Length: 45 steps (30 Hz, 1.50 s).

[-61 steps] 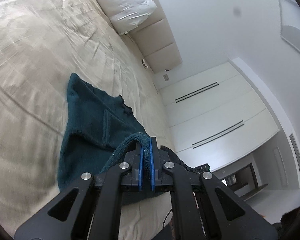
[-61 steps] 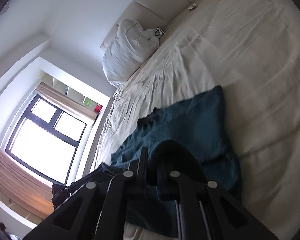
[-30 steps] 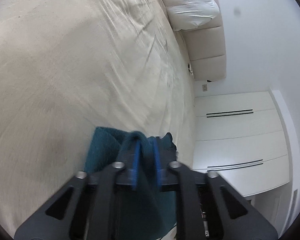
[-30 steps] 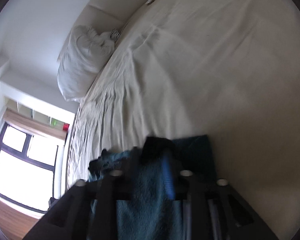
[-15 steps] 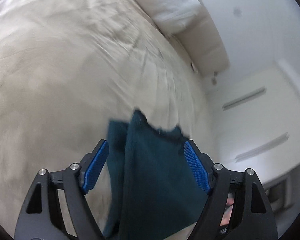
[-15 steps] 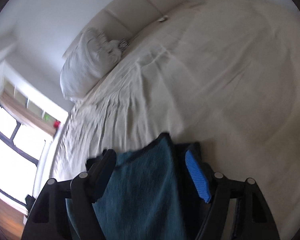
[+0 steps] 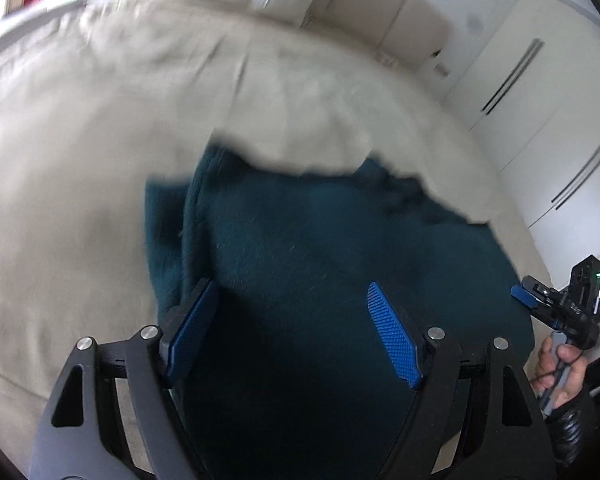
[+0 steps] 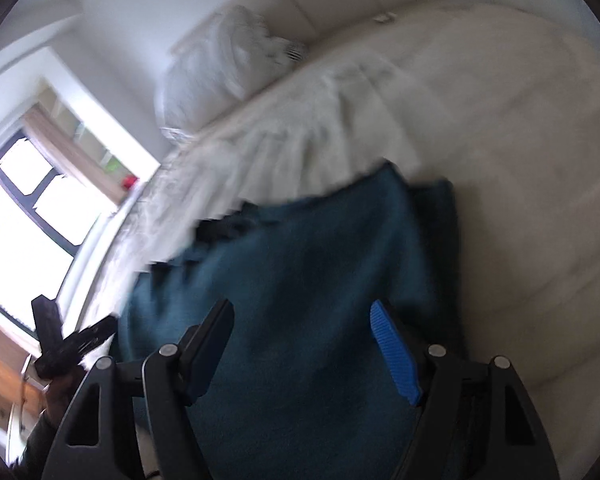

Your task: Fold small clothes

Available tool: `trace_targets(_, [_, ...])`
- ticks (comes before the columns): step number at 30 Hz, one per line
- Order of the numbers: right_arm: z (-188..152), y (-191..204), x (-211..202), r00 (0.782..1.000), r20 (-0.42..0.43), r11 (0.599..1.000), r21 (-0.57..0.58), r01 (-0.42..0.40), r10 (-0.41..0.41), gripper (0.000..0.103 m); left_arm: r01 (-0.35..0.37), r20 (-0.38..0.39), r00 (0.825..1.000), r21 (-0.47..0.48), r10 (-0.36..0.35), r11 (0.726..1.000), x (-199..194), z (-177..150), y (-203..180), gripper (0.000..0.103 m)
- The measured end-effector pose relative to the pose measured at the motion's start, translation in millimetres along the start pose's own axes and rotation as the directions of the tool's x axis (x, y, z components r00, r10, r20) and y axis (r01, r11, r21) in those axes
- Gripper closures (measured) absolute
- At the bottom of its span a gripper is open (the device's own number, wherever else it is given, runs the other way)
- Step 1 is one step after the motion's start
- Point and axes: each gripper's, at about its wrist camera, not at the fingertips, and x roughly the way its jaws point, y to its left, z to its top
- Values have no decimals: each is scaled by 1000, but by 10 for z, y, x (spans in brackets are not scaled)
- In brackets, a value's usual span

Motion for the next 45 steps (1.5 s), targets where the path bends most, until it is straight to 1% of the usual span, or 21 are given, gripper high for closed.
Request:
trace_targets(1, [-30,-52,9,1000,2,1000,9,3,-3,42,2,17,1000,7,-2,1000,32,-18,64,34])
trace_targets(4, [-67,-233,-65,998,42,998,41,-49,48,48,21,31,999,20,-21,1000,-14,-81,138,39])
trace_targets(8, [-35,-371,-225,996,91,996,85,-2,-6,47,28,30,999,-34,-27,999,-188,-66,223,44])
trace_targets(11, [62,-353,-388,988,155,991,135,-6,-15,44,-52,115,992,32,48,998,-432,86,-1,44])
trace_targets(15, [217,70,-163,974,135,976,96,-195,181,43,-26,152,988,89,13,996,-313,366,-433,41])
trace_targets(18, [233,424,345,937,64,927,139,-348,343,43,-32,145,989,122,14,992,-5,518,-673,41])
trace_targets(21, [154,636,771,922,-3,908,174,-382,388,43,-71,81,995,136,60,988,372,525,-743,41])
trace_targets(23, [82,703,997,932,-56,924,165,-346,359,47,-113,42,993,119,109,986,554,435,-620,41])
trace_targets(24, [73,688,1034,937,-51,930,155,-334,346,49,-85,42,996,78,82,993,585,392,-442,41])
trace_targets(26, [108,531,1010,927,-18,912,188,-366,376,53,22,70,997,26,-23,999,549,369,-221,43])
trace_targets(27, [165,348,952,937,20,912,224,-344,349,53,68,67,995,-12,-67,998,519,386,-103,49])
trace_targets(28, [199,208,902,943,50,911,250,-330,328,53,82,66,995,-27,-80,996,500,397,-51,56])
trace_targets(30, [277,-132,784,952,117,903,304,-305,282,57,120,68,991,-50,-116,992,453,392,67,60])
trace_targets(31, [309,-333,694,961,148,904,331,-270,233,68,133,72,989,-55,-129,990,424,375,106,60])
trace_targets(33, [351,-650,518,969,191,900,376,-222,159,71,89,85,993,-44,-85,995,334,330,121,60])
trace_targets(35, [344,-821,302,973,221,896,416,-158,69,57,46,98,994,-56,-40,997,269,251,159,60])
trace_targets(37, [255,-909,89,965,260,867,475,-152,27,45,32,108,994,-61,-25,998,245,212,185,60])
trace_targets(38, [171,-841,3,959,280,858,480,-184,49,42,11,108,994,-52,-5,999,237,195,158,60])
trace_targets(40, [39,-534,-9,950,269,868,422,-263,157,38,-28,107,994,-27,31,999,253,187,94,60])
trace_targets(42, [-107,-90,74,950,192,895,332,-298,245,37,-73,105,992,2,72,997,262,167,28,60])
trace_targets(45, [-406,681,381,920,27,899,202,-388,390,37,-137,109,985,46,131,990,293,124,-77,60])
